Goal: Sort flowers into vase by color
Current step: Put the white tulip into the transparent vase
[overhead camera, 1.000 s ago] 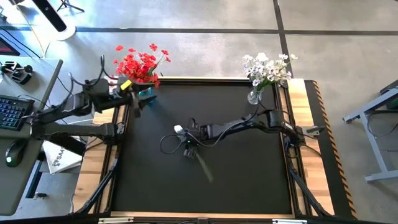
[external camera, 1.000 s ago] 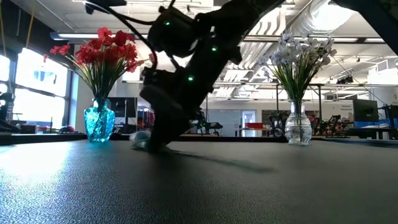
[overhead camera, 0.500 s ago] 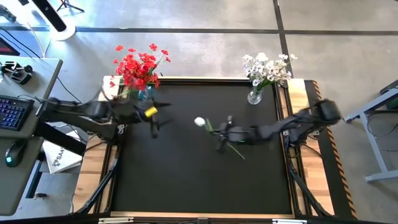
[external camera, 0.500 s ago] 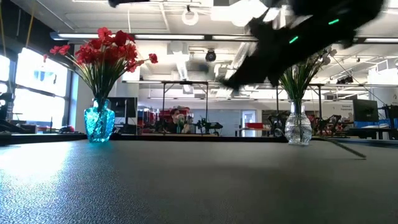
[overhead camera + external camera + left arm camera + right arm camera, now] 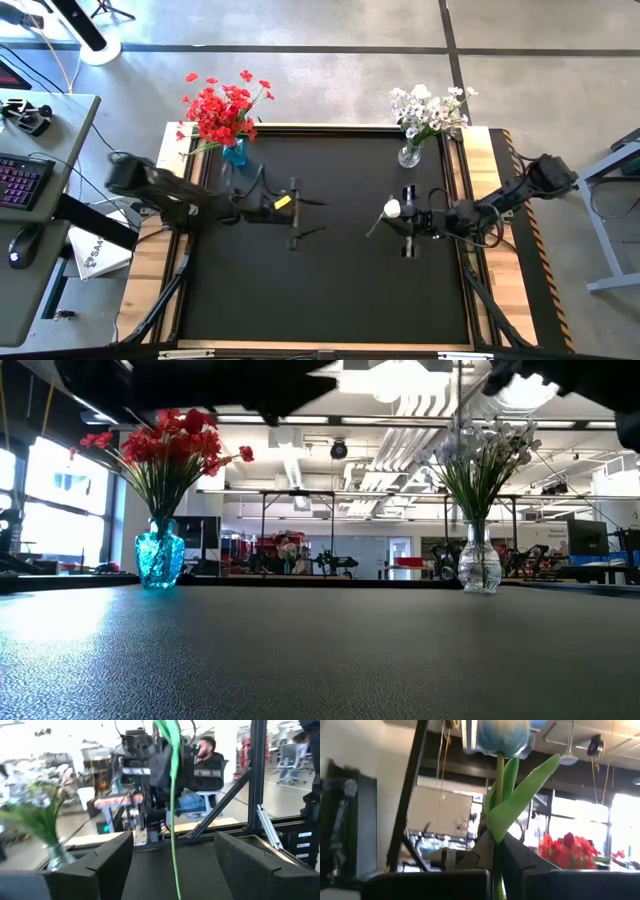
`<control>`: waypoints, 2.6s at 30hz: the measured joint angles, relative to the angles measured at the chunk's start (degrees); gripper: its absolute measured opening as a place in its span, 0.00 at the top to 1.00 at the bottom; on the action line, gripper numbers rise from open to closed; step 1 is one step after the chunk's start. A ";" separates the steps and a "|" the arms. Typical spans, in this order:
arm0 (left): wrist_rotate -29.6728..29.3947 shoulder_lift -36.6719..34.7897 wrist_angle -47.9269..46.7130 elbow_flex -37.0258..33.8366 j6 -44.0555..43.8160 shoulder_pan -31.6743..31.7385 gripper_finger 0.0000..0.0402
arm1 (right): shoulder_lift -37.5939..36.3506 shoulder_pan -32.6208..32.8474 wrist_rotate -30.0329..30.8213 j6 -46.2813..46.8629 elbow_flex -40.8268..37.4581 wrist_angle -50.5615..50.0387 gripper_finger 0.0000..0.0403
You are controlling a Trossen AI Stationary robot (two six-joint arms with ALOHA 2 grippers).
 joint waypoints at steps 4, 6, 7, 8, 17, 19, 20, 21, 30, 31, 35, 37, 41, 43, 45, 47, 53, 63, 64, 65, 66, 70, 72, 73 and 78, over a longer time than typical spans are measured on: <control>5.34 9.03 5.48 4.22 1.22 1.97 0.34 | 3.23 -1.48 -5.82 -1.85 5.46 -1.65 0.99; 8.63 11.99 5.31 7.04 0.62 2.38 0.34 | 5.46 -1.91 -7.48 -3.55 8.57 -1.59 0.99; 9.94 13.44 5.37 8.60 0.17 2.40 0.34 | 6.64 -2.13 -7.62 -4.14 9.95 -1.41 0.99; 11.06 14.63 5.52 10.15 -0.02 2.36 0.34 | 7.88 -2.29 -7.77 -5.00 11.18 -1.56 0.99; 13.48 16.79 2.17 16.25 -0.37 0.77 0.48 | 14.43 -2.44 -8.46 -5.47 15.59 -2.53 0.99; 13.01 16.79 1.66 16.80 -0.30 0.54 0.54 | 14.68 -2.44 -8.46 -5.09 15.64 -2.52 0.99; 13.00 16.75 1.70 16.99 -0.26 0.54 0.58 | 14.85 -2.44 -8.46 -4.77 15.73 -2.47 0.99; 13.00 16.70 1.75 17.19 -0.23 0.54 0.61 | 14.94 -2.44 -8.46 -4.53 15.75 -2.55 0.99; 12.59 16.68 -1.91 17.34 0.67 0.41 0.97 | 14.96 -2.41 -5.78 -1.51 15.75 -4.29 0.96; 12.25 16.68 -2.49 17.32 0.66 0.36 0.98 | 14.96 -2.39 -4.15 -0.95 15.75 -4.96 0.94; 9.03 16.68 -5.94 17.28 0.64 0.26 0.98 | 12.92 -0.73 7.50 -0.40 15.75 -11.69 0.84; 6.08 16.71 -8.17 17.25 0.65 0.23 0.99 | 10.56 0.77 13.63 -0.05 15.75 -18.23 0.76; 0.97 16.71 -10.41 17.25 0.73 0.19 0.99 | 4.80 3.32 21.33 5.94 15.75 -33.70 0.60; 0.59 16.70 -10.64 17.25 0.73 0.28 0.99 | 2.33 3.76 22.17 11.07 15.75 -39.45 0.53; 0.34 16.68 -10.78 17.25 0.73 0.34 1.00 | 1.13 3.64 22.21 14.93 15.75 -42.27 0.49; -0.46 16.68 -10.78 17.25 0.73 0.39 1.00 | 1.06 3.60 22.18 15.95 15.75 -42.45 0.46; -1.03 16.68 -11.28 17.25 0.62 0.41 1.00 | 1.04 3.60 21.00 14.03 15.75 -40.77 0.52; -1.04 16.68 -11.63 17.28 -0.74 1.09 1.00 | 1.06 3.53 17.96 11.07 21.09 -48.90 0.68; -1.03 16.68 -11.64 17.28 -0.80 1.09 1.00 | 1.06 3.31 18.03 11.17 21.91 -50.70 0.69; -1.03 16.68 -11.63 17.28 -0.81 1.08 1.00 | 1.06 3.11 18.03 11.36 22.61 -52.55 0.71; -1.03 16.68 -11.63 17.28 -0.83 1.06 1.00 | 1.07 2.84 18.03 11.56 23.25 -54.27 0.72; -1.03 16.68 -11.62 17.28 -1.77 1.09 1.00 | 1.08 1.64 18.04 13.27 24.32 -56.97 0.82; -1.20 16.68 -11.69 17.28 -1.89 1.09 0.99 | 1.08 1.32 18.81 13.71 24.32 -57.01 0.89; -1.63 16.68 -11.82 17.28 -2.15 1.08 0.99 | 1.08 1.32 19.87 13.72 24.32 -57.01 0.94; -0.98 15.60 -20.78 17.47 -1.88 1.38 0.93 | -0.51 3.51 29.29 14.62 24.32 -59.81 0.97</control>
